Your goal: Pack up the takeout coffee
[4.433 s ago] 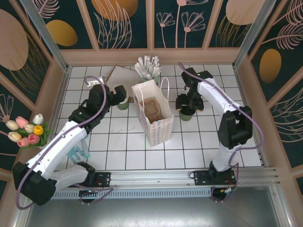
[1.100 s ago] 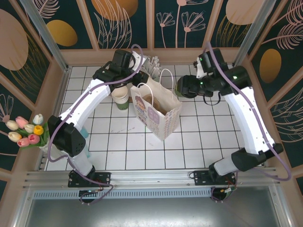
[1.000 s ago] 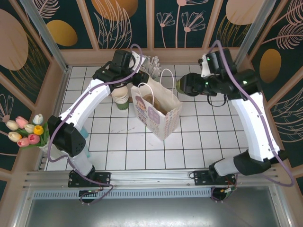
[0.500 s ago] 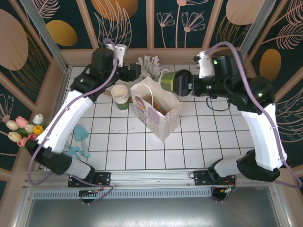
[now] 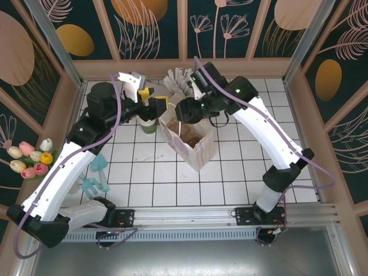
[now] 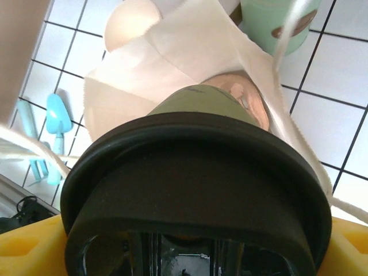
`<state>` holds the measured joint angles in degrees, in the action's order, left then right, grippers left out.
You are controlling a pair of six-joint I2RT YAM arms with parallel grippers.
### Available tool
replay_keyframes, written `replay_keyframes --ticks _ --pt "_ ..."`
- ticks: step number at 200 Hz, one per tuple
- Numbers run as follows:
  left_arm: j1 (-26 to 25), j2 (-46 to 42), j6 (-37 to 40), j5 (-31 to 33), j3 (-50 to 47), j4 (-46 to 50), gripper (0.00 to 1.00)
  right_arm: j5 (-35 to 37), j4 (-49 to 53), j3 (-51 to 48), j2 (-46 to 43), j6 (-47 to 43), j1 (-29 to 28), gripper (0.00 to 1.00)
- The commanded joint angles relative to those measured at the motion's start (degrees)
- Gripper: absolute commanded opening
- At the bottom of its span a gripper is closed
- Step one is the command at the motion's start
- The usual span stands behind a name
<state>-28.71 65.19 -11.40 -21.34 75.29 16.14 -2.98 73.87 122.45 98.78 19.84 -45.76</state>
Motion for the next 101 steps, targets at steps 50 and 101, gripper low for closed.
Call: replay_keyframes --ticks 50,101 --pt "0.0 0.0 23.0 -6.7 -5.1 0.7 0.81 -2.8 3.4 0.7 0.8 -2.6 0.6 0.62" --pt "0.0 7.6 32.5 -13.4 -0.6 10.4 0.27 -4.4 2.9 -1.9 -1.8 -1.4 2.7 0.62"
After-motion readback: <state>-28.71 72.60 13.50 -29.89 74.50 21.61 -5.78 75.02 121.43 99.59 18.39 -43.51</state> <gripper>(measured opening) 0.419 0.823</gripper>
